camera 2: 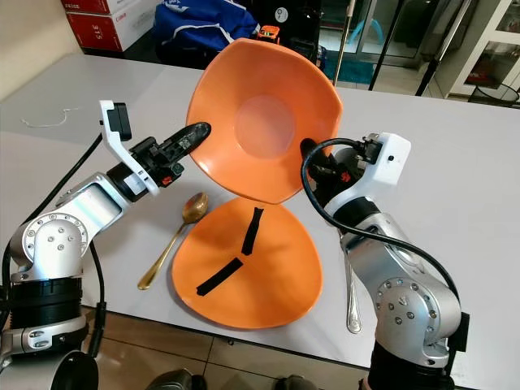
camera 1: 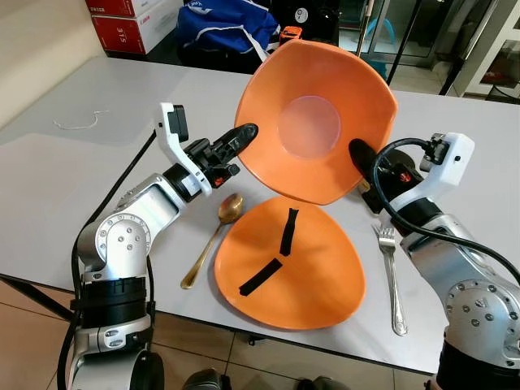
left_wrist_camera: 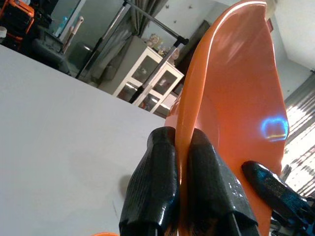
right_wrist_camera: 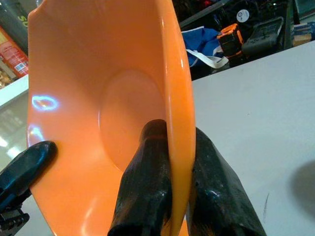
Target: Setting the table
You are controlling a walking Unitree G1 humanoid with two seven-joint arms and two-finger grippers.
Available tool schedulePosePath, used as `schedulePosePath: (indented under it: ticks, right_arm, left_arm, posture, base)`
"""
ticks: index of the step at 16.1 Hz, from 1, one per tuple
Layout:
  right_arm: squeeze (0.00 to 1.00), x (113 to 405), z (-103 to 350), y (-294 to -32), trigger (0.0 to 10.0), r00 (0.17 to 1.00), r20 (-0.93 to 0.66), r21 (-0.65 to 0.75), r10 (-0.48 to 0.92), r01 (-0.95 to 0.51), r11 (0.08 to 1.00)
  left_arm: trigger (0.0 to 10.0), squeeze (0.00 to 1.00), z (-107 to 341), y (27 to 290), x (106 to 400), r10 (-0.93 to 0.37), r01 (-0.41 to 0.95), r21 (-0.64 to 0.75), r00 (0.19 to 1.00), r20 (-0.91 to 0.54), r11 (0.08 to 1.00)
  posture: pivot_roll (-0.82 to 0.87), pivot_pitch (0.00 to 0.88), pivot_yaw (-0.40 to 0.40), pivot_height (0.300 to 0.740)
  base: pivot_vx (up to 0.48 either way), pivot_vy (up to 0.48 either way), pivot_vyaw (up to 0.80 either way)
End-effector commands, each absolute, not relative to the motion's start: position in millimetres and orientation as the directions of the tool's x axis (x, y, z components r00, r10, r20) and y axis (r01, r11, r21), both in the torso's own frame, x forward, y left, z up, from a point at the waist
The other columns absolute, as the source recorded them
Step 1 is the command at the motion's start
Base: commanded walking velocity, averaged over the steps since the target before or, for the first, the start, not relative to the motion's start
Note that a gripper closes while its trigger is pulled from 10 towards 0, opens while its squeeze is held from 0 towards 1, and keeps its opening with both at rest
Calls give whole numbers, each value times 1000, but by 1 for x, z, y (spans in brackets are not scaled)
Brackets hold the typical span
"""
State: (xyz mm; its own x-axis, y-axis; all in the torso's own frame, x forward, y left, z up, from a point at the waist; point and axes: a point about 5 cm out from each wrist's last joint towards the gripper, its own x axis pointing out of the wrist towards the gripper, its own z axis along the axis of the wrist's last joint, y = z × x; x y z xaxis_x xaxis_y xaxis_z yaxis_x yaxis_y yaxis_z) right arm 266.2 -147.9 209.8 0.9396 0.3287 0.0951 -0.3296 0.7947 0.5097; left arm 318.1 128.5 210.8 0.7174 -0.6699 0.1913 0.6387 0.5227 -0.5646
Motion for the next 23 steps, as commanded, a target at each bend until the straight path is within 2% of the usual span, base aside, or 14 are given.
schedulePosePath:
  ticks: [1, 6, 7, 9, 12, 15, 16, 17, 19, 21, 23]
  right_arm:
    - [0, 266, 215, -149, 0, 939, 99, 490, 329, -334, 805]
    - [0, 265, 214, -148, 0, 936, 105, 505, 337, -342, 792]
    - [0, 265, 214, -148, 0, 936, 104, 508, 336, -341, 791]
    - [0, 265, 215, -152, 0, 939, 103, 501, 328, -334, 798]
    - [0, 267, 215, -172, 0, 964, 97, 504, 249, -263, 822]
    - [0, 269, 215, -181, 0, 972, 91, 516, 218, -233, 824]
    - [0, 271, 215, -183, 0, 973, 84, 511, 216, -228, 828]
    - [0, 271, 215, -184, 0, 973, 82, 509, 216, -227, 830]
    - [0, 274, 211, -192, 0, 975, 54, 497, 217, -214, 841]
    - [0, 272, 195, -201, 0, 946, -130, 416, 298, -221, 882]
    - [0, 268, 186, -203, 0, 883, -241, 422, 402, -277, 863]
  left_arm:
    - [0, 0, 221, 124, 313, -685, 674, -537, 694, 223, 508]
    - [0, 0, 214, 119, 310, -698, 661, -560, 690, 191, 500]
    - [10000, 1000, 212, 116, 310, -696, 649, -574, 695, 182, 499]
    - [10000, 1000, 217, 115, 306, -702, 665, -591, 678, 219, 457]
    - [10000, 1000, 212, 134, 297, -677, 631, -565, 717, 163, 532]
    - [10000, 1000, 208, 146, 292, -643, 600, -512, 757, 115, 614]
    - [10000, 0, 209, 152, 290, -630, 589, -514, 768, 116, 624]
    - [10000, 0, 209, 153, 290, -625, 585, -517, 772, 119, 624]
    - [10000, 0, 212, 163, 281, -618, 595, -438, 779, 106, 674]
    - [10000, 0, 226, 173, 263, -702, 701, -246, 705, 101, 669]
    - [10000, 0, 230, 170, 247, -800, 795, -88, 600, -25, 600]
  posture:
    - [-20, 26, -9, 740]
    - [-23, 32, -8, 740]
    - [-23, 38, -9, 740]
    - [-27, 43, -5, 740]
    - [-23, 48, -9, 740]
    - [-16, 52, -18, 740]
    - [-14, 52, -20, 740]
    - [-14, 52, -20, 740]
    - [-8, 53, -13, 740]
    - [-19, 49, -10, 740]
    - [-7, 53, -29, 740]
  base:
    - [0, 0, 0]
    - [0, 0, 0]
    - [0, 0, 0]
    - [0, 0, 0]
    - [0, 0, 0]
    - [0, 0, 0]
    - [0, 0, 0]
    - [0, 0, 0]
    - [0, 0, 0]
    - [0, 0, 0]
    - [0, 0, 0]
